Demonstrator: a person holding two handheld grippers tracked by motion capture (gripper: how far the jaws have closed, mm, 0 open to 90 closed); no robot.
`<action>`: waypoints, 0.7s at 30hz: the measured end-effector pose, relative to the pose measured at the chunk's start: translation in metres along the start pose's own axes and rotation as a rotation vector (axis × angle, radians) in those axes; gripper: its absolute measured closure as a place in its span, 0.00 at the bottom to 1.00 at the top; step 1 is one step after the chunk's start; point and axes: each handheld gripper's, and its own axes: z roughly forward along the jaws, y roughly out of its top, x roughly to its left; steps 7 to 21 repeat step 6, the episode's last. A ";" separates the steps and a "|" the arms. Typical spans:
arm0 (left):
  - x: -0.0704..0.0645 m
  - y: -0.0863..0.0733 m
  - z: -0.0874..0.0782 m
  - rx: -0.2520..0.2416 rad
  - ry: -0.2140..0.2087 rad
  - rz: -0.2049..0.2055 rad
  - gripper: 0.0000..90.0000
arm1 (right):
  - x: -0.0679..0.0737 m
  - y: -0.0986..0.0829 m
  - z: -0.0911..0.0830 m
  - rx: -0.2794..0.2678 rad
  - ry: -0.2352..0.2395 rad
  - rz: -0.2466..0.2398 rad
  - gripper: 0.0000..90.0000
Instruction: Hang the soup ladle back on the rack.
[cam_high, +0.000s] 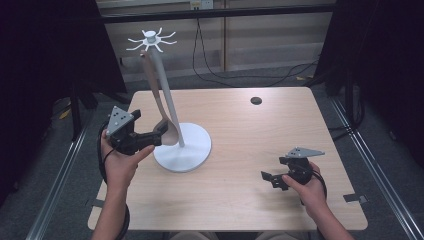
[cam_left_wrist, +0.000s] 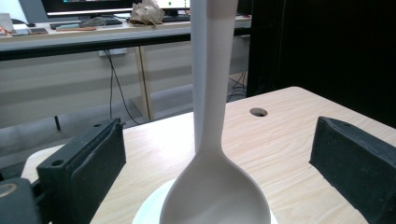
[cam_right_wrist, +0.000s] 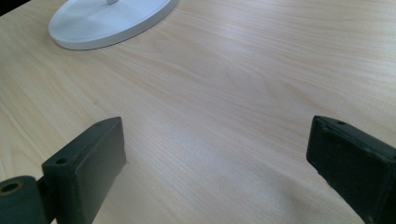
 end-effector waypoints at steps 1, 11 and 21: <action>0.000 -0.001 0.000 0.003 -0.003 0.000 0.04 | 0.000 0.000 0.000 0.000 0.001 0.000 0.05; 0.001 -0.003 0.000 0.008 0.003 -0.004 0.04 | 0.000 0.000 0.000 0.001 -0.001 -0.001 0.05; 0.001 -0.003 0.000 0.008 0.003 -0.004 0.04 | 0.000 0.000 0.000 0.001 -0.001 -0.001 0.05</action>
